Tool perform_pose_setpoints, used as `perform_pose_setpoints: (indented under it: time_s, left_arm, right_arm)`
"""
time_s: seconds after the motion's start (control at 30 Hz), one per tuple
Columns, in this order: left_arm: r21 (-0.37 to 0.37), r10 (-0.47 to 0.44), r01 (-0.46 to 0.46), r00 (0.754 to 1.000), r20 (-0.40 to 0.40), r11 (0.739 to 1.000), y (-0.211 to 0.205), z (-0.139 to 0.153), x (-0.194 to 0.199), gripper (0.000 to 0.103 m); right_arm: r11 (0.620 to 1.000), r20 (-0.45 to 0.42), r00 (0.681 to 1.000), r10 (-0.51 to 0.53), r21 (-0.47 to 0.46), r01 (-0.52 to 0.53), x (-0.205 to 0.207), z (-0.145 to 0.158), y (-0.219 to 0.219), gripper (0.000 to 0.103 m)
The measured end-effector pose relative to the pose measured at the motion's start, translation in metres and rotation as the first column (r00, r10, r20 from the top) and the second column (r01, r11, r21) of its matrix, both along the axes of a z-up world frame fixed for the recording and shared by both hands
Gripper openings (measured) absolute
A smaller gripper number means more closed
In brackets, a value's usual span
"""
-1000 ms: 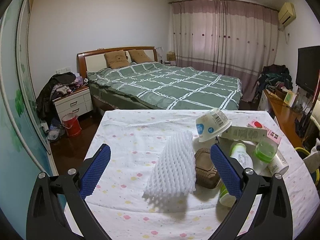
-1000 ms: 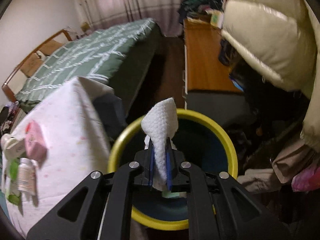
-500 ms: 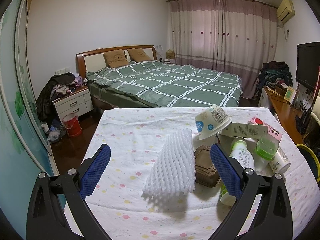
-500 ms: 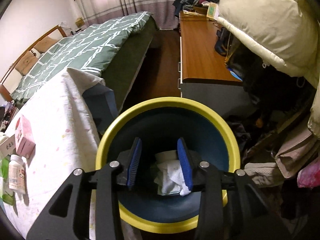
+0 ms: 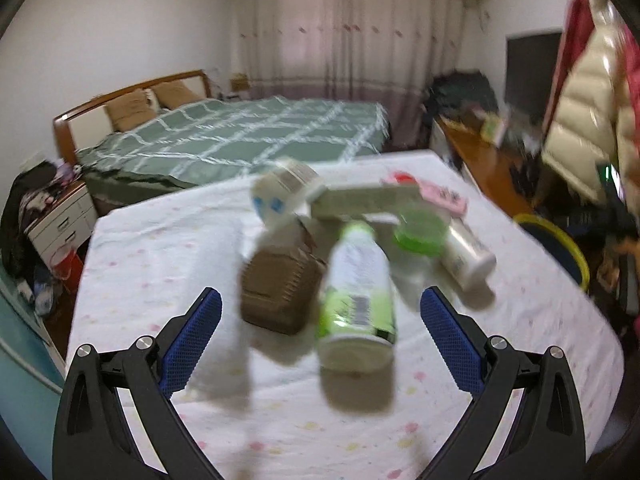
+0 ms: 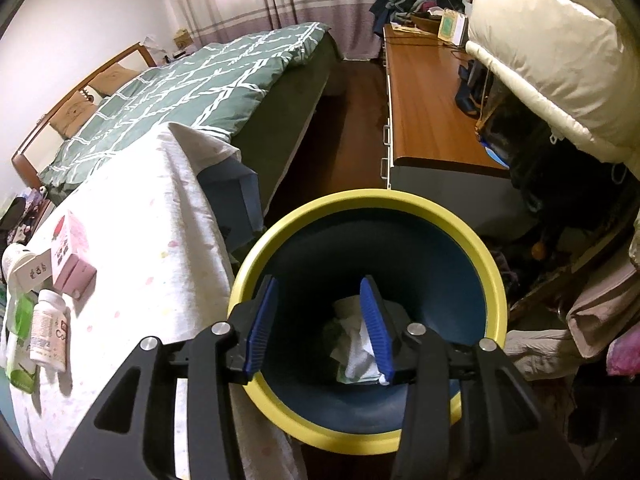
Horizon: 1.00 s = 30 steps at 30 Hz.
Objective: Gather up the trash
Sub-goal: 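Grasp the green-labelled bottle with the left gripper and lift it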
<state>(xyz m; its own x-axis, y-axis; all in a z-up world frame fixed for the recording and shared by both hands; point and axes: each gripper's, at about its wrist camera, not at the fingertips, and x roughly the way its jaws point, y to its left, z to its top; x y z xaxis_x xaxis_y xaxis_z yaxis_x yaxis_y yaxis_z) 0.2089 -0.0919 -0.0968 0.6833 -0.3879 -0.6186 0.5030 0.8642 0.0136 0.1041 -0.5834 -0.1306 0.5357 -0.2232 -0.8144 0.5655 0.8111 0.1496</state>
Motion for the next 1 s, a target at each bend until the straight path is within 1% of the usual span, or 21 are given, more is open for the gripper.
perform_pose_setpoints:
  time_s: [0.13,0.2,0.23,0.27,0.3,0.37,0.43,0.53,0.57,0.6,0.8,0.87,1.0]
  left_arm:
    - [0.056,-0.027,0.029,0.999,-0.032,0.998,-0.019,-0.014,0.0,0.093]
    - [0.073,-0.034,0.037,0.998,-0.048,0.997,-0.025,-0.02,0.0,0.088]
    - [0.083,-0.033,0.037,0.998,-0.059,0.996,-0.028,-0.023,0.001,0.083]
    - [0.088,-0.031,0.037,0.997,-0.069,0.995,-0.028,-0.025,0.003,0.078]
    - [0.093,-0.029,0.037,0.996,-0.085,0.995,-0.03,-0.029,0.005,0.076]
    - [0.091,-0.026,0.035,0.994,-0.107,0.995,-0.03,-0.032,0.008,0.066]
    - [0.088,-0.022,0.033,0.992,-0.126,0.996,-0.03,-0.036,0.01,0.061]
    - [0.089,-0.018,0.029,0.992,-0.128,0.996,-0.031,-0.038,0.011,0.057]
    - [0.082,-0.025,0.036,0.992,-0.125,0.996,-0.032,-0.038,0.01,0.054]
    - [0.078,-0.03,0.039,0.992,-0.123,0.996,-0.033,-0.038,0.011,0.053]
    - [0.079,-0.036,0.043,0.995,-0.093,0.996,-0.034,-0.036,0.009,0.053]
    - [0.077,-0.039,0.044,0.997,-0.064,0.996,-0.035,-0.031,0.005,0.053]
    - [0.07,-0.042,0.041,0.999,0.021,0.997,-0.032,-0.011,-0.009,0.052]
  right_arm:
    - [1.0,0.006,1.0,0.014,0.001,-0.014,0.0,0.001,0.003,0.043]
    - [1.0,0.007,1.0,0.022,0.004,-0.022,0.0,0.001,0.005,0.043]
    - [1.0,0.008,1.0,0.025,0.006,-0.025,0.001,0.001,0.006,0.043]
    - [1.0,0.009,1.0,0.029,0.009,-0.029,0.002,0.0,0.007,0.043]
    - [0.999,0.01,0.999,0.032,0.012,-0.032,0.003,0.0,0.007,0.043]
    - [0.999,0.011,0.999,0.039,0.015,-0.039,0.004,-0.001,0.009,0.043]
    - [0.999,0.011,0.999,0.047,0.017,-0.047,0.006,-0.002,0.011,0.043]
    - [0.998,0.012,0.998,0.056,0.021,-0.056,0.008,-0.003,0.014,0.043]
    - [0.998,0.013,0.998,0.059,0.022,-0.06,0.009,-0.003,0.015,0.043]
    - [0.998,0.013,0.998,0.061,0.022,-0.061,0.009,-0.003,0.015,0.043]
    - [0.997,0.019,0.997,0.073,0.025,-0.074,0.007,-0.003,0.021,0.043]
    - [0.997,0.024,0.997,0.075,0.025,-0.076,0.005,-0.001,0.022,0.043]
    - [0.997,0.039,0.996,0.076,0.014,-0.077,-0.001,0.005,0.026,0.043]
